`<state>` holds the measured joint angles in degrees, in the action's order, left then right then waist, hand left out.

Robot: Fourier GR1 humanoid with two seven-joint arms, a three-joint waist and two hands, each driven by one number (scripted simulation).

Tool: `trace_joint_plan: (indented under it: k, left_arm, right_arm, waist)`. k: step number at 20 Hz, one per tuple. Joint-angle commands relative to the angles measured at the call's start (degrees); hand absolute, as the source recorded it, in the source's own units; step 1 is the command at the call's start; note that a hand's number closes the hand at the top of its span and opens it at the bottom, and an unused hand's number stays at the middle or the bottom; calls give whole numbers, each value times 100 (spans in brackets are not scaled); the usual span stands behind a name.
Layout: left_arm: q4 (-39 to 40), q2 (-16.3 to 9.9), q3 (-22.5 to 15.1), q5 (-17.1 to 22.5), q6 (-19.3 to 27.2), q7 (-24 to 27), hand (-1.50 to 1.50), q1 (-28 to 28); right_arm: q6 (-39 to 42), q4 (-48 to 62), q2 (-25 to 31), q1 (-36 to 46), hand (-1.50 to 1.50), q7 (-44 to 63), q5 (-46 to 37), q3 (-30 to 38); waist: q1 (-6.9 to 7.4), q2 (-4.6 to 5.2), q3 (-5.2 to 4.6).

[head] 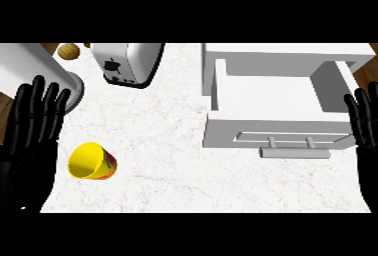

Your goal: Pick up the cup, place it into the drawer and close the drawer

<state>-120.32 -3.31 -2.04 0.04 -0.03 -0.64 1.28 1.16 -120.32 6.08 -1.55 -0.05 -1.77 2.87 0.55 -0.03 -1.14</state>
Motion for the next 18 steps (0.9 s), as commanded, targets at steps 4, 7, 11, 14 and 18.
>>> trace_joint_plan:
  k: [4, 7, 11, 14, 18]
  left_arm:
    - [-225, 269, 32, -965, 781, 33, -150, -410]
    - [-81, 323, 77, -260, 1695, -196, -150, -501]
    - [307, 328, -24, -255, 1867, -58, -150, -285]
    - [353, 329, 98, -125, 1744, 174, -150, -465]
    - [455, 330, -230, -489, 2389, -402, -150, 321]
  right_arm:
    - [170, 52, 56, 324, -150, 229, 202, -35]
    - [417, -105, -271, -47, -150, 415, 716, -525]
    - [292, -162, -287, 256, -150, 854, 698, -562]
    - [350, 55, -332, 183, -150, 596, 703, -510]
    - [359, 473, -278, 495, -150, 419, 713, -268]
  waist:
    - [-16, 0, 115]
    - [-35, -2, 111]
    - [-63, 2, 112]
    - [-55, 1, 114]
    - [-65, 5, 115]
